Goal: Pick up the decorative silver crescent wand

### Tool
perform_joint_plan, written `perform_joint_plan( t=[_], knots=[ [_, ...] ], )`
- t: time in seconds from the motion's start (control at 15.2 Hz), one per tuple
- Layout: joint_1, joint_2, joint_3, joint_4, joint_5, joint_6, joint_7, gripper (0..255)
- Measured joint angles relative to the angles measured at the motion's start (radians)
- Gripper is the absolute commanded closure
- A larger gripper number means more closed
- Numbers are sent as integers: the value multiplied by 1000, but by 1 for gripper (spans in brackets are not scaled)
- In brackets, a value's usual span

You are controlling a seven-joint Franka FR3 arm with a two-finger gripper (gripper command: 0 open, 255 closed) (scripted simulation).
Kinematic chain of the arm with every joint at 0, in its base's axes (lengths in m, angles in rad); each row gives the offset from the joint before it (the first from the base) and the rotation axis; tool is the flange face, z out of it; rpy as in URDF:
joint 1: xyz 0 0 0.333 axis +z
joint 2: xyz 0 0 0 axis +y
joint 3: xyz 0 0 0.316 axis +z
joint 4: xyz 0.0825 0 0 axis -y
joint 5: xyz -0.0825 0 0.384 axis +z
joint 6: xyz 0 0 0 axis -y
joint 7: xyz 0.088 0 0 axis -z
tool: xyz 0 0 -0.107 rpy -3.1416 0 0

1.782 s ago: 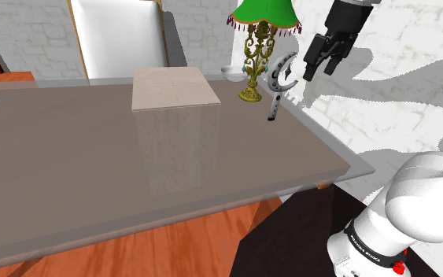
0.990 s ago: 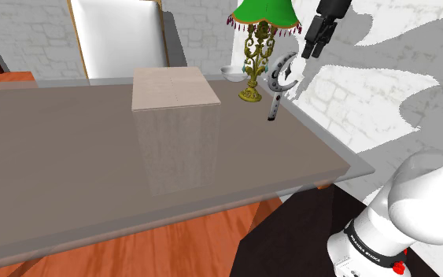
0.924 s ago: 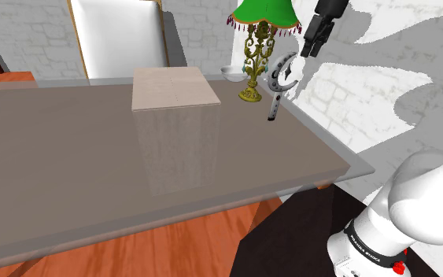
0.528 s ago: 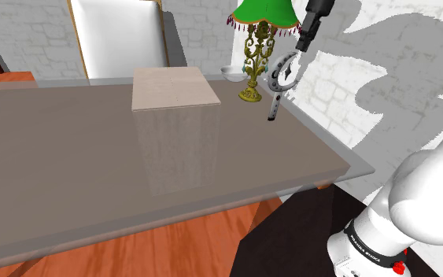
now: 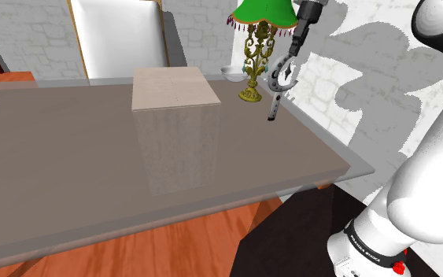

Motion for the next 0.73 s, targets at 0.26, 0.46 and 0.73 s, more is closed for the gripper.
perform_joint_plan(
  t=[0.26, 0.46, 0.73],
  knots=[
    [7, -14, 3, -61, -8, 49, -5, 255],
    [8, -17, 4, -68, -9, 55, -5, 255],
    [9, -18, 4, -69, -10, 56, -4, 255]
  ],
)
